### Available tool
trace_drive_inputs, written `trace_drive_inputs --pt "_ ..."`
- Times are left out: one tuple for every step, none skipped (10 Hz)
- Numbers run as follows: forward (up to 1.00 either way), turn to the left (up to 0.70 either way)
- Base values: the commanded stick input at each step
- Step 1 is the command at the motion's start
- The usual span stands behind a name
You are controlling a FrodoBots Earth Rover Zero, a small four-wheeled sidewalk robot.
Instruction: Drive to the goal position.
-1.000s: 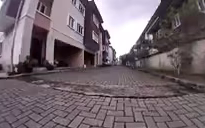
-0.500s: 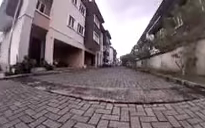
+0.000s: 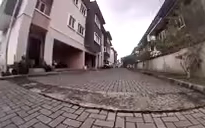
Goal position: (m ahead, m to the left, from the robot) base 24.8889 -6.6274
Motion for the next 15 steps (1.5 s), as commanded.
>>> trace_drive_inputs --pt "0.5 0.0" --pt "0.5 0.0" --pt "0.5 0.0" --pt "0.5 0.0" --pt "0.5 -0.14" --pt "0.5 -0.3" --pt "0.5 -0.46" --pt "0.5 -0.5" --pt "0.5 -0.5" --pt "0.5 -0.5" --pt "0.5 0.0" --pt "0.5 0.0" --pt "0.5 0.0" --pt "0.5 0.0" --pt "0.5 0.0"
